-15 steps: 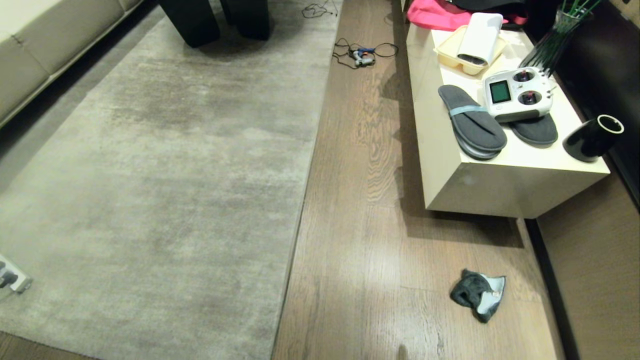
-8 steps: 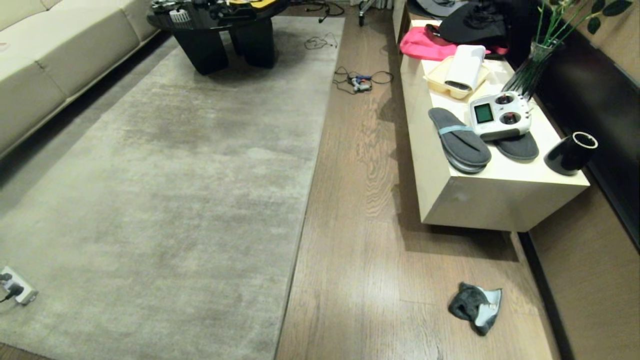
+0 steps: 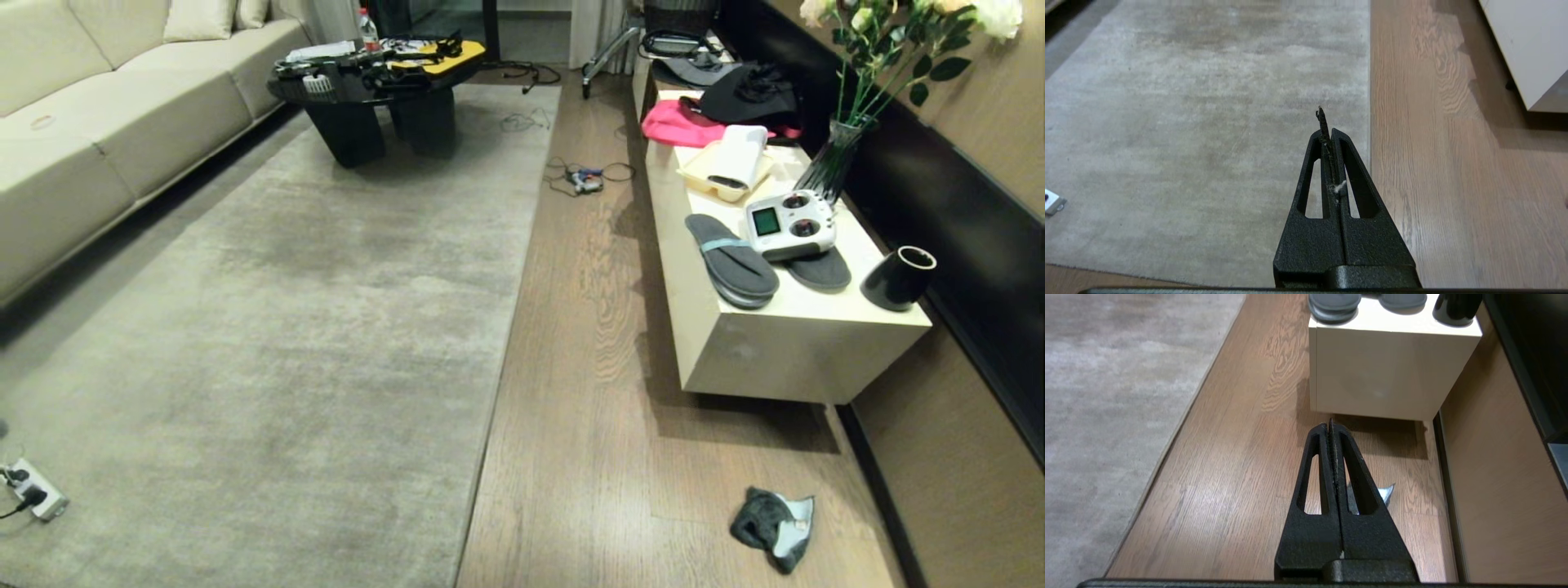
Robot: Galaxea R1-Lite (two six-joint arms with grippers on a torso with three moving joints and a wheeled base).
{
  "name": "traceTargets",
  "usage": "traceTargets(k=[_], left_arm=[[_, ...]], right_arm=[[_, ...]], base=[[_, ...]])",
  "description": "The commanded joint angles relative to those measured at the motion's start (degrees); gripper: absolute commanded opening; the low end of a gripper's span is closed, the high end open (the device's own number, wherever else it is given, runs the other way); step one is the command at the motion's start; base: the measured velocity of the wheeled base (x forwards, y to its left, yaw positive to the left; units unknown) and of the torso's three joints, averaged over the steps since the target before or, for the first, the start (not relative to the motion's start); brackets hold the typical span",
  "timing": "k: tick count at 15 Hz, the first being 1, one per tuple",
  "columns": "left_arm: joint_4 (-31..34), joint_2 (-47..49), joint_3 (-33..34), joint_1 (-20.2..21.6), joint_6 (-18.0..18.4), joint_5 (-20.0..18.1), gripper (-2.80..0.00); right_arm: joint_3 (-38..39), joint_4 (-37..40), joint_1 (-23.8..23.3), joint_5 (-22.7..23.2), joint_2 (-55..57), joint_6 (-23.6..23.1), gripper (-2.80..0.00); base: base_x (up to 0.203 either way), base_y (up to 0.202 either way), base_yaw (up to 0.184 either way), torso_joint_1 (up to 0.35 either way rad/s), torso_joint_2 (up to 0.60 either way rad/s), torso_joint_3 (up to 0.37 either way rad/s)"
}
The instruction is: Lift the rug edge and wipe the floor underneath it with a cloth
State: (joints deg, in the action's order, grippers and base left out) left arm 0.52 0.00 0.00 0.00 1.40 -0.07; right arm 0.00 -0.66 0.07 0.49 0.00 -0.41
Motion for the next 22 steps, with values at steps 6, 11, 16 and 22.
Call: traceTargets(k=[6,11,16,22], left_arm=[[0.01,0.09,0.00,0.00,-0.17,-0.01,-2.80],[0.00,0.09,0.00,0.00,-0.08,-0.01,-2.80],[0.01,0.09,0.00,0.00,-0.13,-0.01,-2.80],[-0.08,0.09,0.00,0.00,-0.17,-0.01,-2.80]], right_arm=[[0.00,-0.04,0.01,0.03,0.08,-0.02,-2.80],[0.00,-0.04,0.01,0.03,0.09,-0.02,-2.80],[0.00,-0.04,0.01,0.03,0.04,-0.02,-2.80],[0.00,-0.04,0.01,0.03,0.06,-0.02,-2.80]], base=[[0.000,0.000,0.000,0.001,0.00,0.200],[0.000,0.000,0.000,0.005,0.00,0.175],[0.000,0.000,0.000,0.000,0.00,0.016],[0.000,0.000,0.000,0.000,0.00,0.000]])
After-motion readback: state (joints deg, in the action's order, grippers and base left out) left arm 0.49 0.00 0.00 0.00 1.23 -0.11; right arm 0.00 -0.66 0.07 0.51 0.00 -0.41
